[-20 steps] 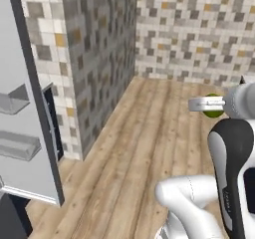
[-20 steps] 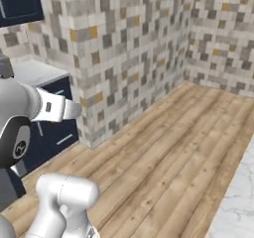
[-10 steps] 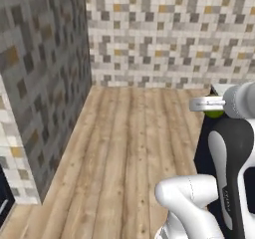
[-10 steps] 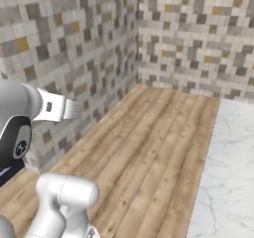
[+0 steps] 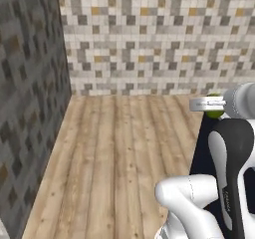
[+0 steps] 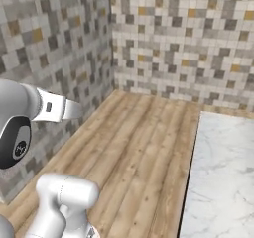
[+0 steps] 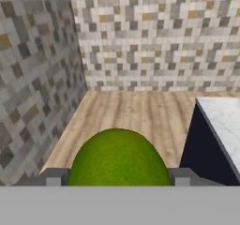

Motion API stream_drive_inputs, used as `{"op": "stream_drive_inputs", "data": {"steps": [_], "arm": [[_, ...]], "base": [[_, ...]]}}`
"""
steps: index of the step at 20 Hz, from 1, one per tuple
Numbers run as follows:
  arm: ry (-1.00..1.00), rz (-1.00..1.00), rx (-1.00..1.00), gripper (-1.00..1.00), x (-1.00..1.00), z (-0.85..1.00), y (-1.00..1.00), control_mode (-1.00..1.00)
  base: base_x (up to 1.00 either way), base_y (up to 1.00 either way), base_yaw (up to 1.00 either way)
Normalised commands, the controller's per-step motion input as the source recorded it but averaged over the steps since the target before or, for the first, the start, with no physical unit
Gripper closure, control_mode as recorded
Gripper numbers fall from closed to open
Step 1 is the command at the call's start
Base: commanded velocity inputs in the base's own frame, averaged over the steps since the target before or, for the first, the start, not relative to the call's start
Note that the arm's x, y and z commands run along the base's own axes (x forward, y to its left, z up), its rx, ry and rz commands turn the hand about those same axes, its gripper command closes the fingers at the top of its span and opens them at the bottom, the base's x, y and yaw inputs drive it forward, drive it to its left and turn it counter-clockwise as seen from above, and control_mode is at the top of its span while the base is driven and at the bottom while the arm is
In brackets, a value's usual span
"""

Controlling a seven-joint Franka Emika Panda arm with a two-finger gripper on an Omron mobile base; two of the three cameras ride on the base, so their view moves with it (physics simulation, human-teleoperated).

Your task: Gather the eggplant and lime from the fridge and place them on a tray on the dining counter. Then gather the chicken drumsticks from the fridge and place them on the other tray.

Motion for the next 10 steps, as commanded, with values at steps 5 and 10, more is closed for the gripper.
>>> {"op": "stream_drive_inputs", "data": {"steps": [5, 10], "arm": [[0.00, 0.00, 0.00, 1.00, 0.00, 0.00, 0.00, 1.00], [0.00, 0.00, 0.00, 1.00, 0.00, 0.00, 0.00, 1.00]], "base": [[0.90, 0.00, -0.18], [0.87, 0.00, -0.14]]}}
